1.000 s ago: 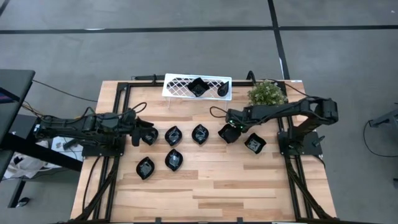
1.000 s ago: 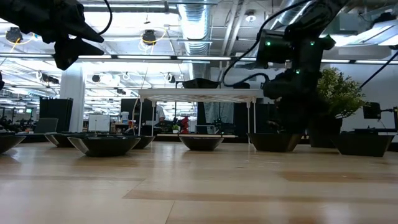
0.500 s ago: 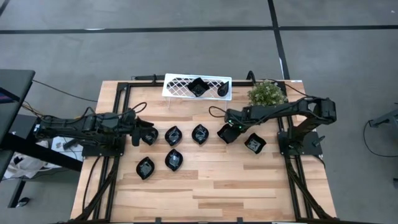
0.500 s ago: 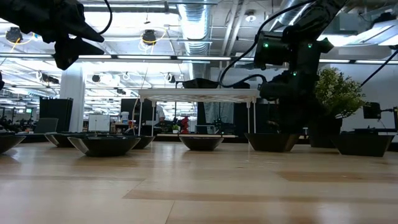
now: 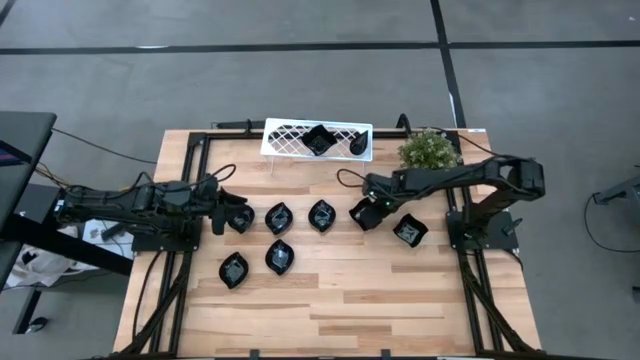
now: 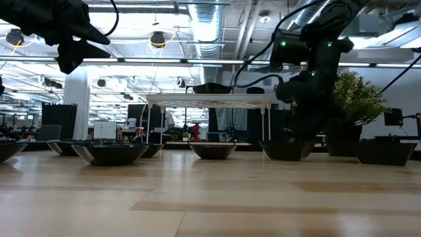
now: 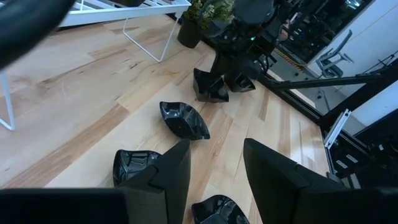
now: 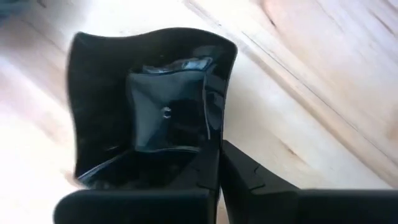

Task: Pick & Place Mini shaped plates
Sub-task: Stack the black distorted square plate on top of the black distorted square plate on the shelf

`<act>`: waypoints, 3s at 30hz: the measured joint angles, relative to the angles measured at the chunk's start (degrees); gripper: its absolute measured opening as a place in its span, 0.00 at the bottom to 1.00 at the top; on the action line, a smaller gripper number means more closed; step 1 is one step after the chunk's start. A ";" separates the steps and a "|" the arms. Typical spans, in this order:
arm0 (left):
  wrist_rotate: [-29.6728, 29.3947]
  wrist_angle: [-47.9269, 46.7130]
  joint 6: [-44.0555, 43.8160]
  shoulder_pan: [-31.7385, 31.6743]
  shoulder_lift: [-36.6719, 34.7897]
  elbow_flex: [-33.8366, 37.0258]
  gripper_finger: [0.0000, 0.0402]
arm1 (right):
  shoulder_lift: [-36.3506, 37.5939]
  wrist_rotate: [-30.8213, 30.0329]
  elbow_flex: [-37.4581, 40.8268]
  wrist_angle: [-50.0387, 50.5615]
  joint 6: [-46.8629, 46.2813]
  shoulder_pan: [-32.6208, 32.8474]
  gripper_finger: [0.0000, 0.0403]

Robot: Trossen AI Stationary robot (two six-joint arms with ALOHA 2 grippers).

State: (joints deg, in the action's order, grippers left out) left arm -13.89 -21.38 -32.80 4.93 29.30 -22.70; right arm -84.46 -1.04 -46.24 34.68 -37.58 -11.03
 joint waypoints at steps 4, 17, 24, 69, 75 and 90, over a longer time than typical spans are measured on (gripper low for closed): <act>0.00 -0.01 0.00 0.00 0.00 0.00 0.37 | 4.02 2.86 -0.90 2.70 0.02 0.00 0.01; 0.00 0.02 0.00 0.00 0.00 0.00 0.37 | 15.14 7.61 -15.77 5.94 8.21 0.11 0.00; 0.00 0.02 0.00 0.00 0.00 0.00 0.37 | 15.06 7.14 -23.49 -3.81 15.47 -0.69 0.00; 0.24 1.34 4.50 0.01 -0.02 0.00 0.37 | -31.20 16.75 -77.44 30.85 20.17 -23.93 0.00; 0.18 1.35 4.50 0.00 0.00 0.00 0.37 | -31.17 17.13 -77.02 32.71 20.03 -23.27 0.00; -0.06 2.19 5.99 0.00 0.00 0.00 0.37 | -31.11 16.00 -77.02 33.05 20.61 -23.28 0.00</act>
State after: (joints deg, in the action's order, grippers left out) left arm -13.95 -19.19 -26.81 4.93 29.29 -22.70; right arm -115.57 14.96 -123.26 67.72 -16.97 -34.30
